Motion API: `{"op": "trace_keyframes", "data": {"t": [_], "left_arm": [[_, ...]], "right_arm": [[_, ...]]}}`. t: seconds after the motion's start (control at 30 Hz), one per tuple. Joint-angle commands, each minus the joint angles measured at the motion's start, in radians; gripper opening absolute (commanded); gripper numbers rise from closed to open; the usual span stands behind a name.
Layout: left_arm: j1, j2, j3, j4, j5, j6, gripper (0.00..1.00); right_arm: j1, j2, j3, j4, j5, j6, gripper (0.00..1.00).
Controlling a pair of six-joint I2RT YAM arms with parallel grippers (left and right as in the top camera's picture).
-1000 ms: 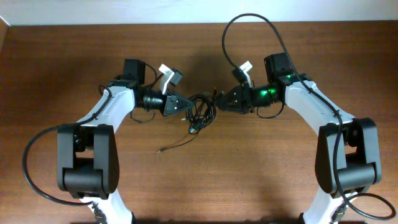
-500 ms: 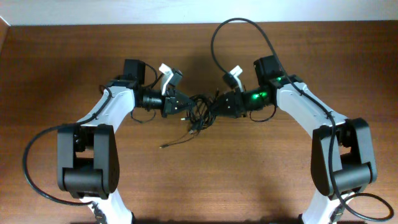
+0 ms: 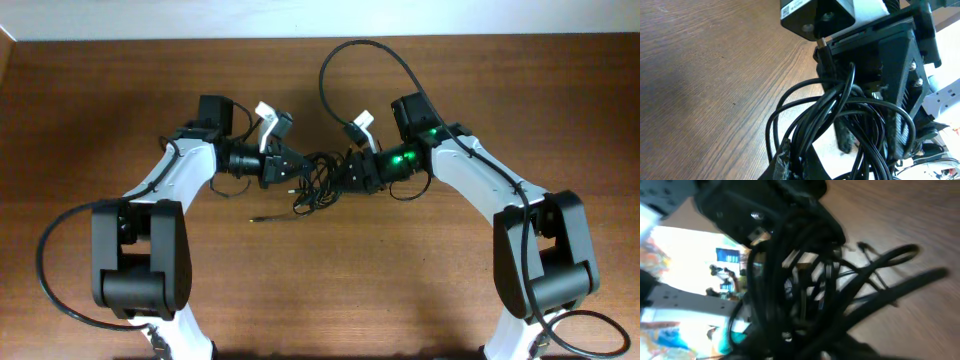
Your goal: Untangle cables
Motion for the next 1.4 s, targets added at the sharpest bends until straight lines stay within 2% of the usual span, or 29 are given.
{"op": "trace_keyframes", "data": {"t": [0.0, 0.07, 0.13, 0.2, 0.3, 0.33, 0.4, 0.43, 0.6, 0.63, 0.73, 0.8, 0.83, 0.9, 1.1, 1.23, 1.27, 1.37], "left_arm": [[-0.001, 0.007, 0.015, 0.002, 0.025, 0.011, 0.0], [-0.001, 0.007, 0.015, 0.002, 0.026, 0.011, 0.0], [0.0, 0.007, 0.015, 0.002, 0.026, 0.011, 0.0], [0.0, 0.007, 0.015, 0.003, 0.026, 0.011, 0.0], [0.0, 0.007, 0.015, 0.019, 0.024, -0.056, 0.0], [0.0, 0.007, 0.015, 0.027, 0.0, -0.102, 0.0], [0.0, 0.007, 0.015, 0.074, -0.148, -0.276, 0.0], [0.0, 0.007, 0.01, 0.116, -0.277, -0.435, 0.0], [0.0, 0.007, -0.085, 0.266, -0.415, -0.74, 0.0], [0.0, 0.007, -0.124, 0.328, -0.436, -0.844, 0.0], [-0.001, 0.007, -0.148, 0.391, -0.415, -0.86, 0.0], [-0.001, 0.007, -0.148, 0.425, -0.355, -0.86, 0.0], [-0.002, 0.007, -0.148, 0.435, -0.337, -0.86, 0.0], [-0.013, 0.007, -0.148, 0.45, -0.333, -0.856, 0.0], [-0.071, 0.007, -0.148, 0.482, -0.33, -0.818, 0.0], [-0.072, 0.007, -0.148, 0.482, -0.33, -0.818, 0.0], [-0.072, 0.007, -0.148, 0.482, -0.33, -0.818, 0.0], [-0.073, 0.007, -0.148, 0.482, -0.33, -0.818, 0.0]], "right_arm": [[-0.01, -0.009, 0.003, 0.003, 0.092, -0.013, 0.54], [-0.056, -0.014, 0.005, 0.002, -0.002, 0.018, 0.61], [-0.114, -0.038, 0.006, -0.008, 0.051, 0.051, 0.7], [-0.156, -0.072, 0.006, -0.05, 0.222, 0.078, 0.7], [-0.148, -0.075, 0.006, -0.104, 0.257, 0.068, 0.63], [-0.136, -0.075, 0.006, -0.114, 0.256, 0.051, 0.57], [-0.093, -0.077, 0.006, -0.123, 0.257, -0.027, 0.57], [-0.069, -0.08, 0.006, -0.122, 0.265, -0.033, 0.56], [0.001, -0.143, 0.007, -0.126, 0.497, 0.084, 0.52], [0.026, -0.179, 0.007, -0.126, 0.591, 0.138, 0.48], [0.065, -0.222, 0.011, -0.109, 0.678, 0.175, 0.46], [0.068, -0.225, 0.011, -0.039, 0.592, 0.179, 0.26], [0.072, -0.225, 0.011, 0.013, 0.541, 0.18, 0.09], [0.105, -0.225, 0.011, 0.045, 0.605, 0.195, 0.12], [0.309, -0.213, 0.011, 0.056, 1.278, 0.291, 0.26], [0.345, -0.192, 0.011, 0.077, 1.421, 0.291, 0.28], [0.344, -0.178, 0.011, 0.087, 1.423, 0.291, 0.32], [0.344, -0.145, 0.01, 0.104, 1.424, 0.291, 0.33]]}}
